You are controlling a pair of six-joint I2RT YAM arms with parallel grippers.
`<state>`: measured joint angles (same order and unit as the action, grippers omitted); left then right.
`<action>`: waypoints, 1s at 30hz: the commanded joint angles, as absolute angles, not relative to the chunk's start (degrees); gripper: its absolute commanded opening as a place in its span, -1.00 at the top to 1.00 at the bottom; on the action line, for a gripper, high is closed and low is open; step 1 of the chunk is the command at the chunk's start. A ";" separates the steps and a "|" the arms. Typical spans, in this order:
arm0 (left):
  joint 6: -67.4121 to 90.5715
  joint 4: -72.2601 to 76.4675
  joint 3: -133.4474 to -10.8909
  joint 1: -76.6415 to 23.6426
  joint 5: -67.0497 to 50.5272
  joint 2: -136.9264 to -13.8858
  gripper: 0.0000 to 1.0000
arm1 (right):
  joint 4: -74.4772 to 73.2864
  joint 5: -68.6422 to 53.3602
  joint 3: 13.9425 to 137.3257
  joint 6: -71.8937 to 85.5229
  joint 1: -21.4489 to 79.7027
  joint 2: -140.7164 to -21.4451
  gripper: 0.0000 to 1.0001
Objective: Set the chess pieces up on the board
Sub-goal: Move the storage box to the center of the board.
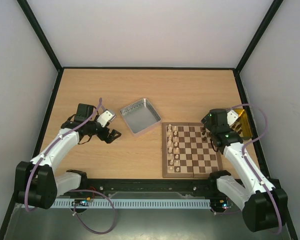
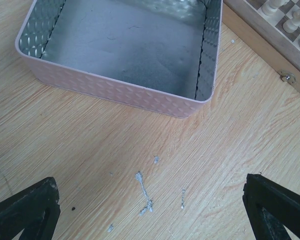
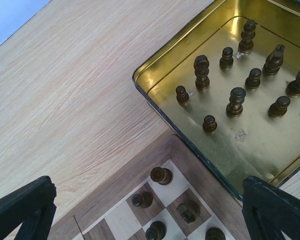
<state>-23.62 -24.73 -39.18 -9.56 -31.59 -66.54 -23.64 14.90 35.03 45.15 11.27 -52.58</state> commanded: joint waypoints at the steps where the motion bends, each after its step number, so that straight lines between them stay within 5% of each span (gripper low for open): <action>1: -24.50 -25.28 -40.01 -9.23 -33.77 -67.21 -0.99 | -22.59 15.14 34.42 44.15 11.40 -50.88 -0.95; 15: -24.72 -26.06 -41.66 -9.65 -31.32 -69.20 -0.99 | -25.02 6.83 38.08 41.81 11.46 -49.84 -0.95; 22: -24.24 -28.42 -50.19 -16.30 -19.60 -77.08 -0.81 | -33.73 -1.63 45.06 37.89 12.12 -51.31 -0.91; 30: -26.55 -33.95 -66.76 -19.62 -14.19 -92.22 -0.32 | -40.06 -4.08 51.51 36.65 18.93 -52.99 -0.86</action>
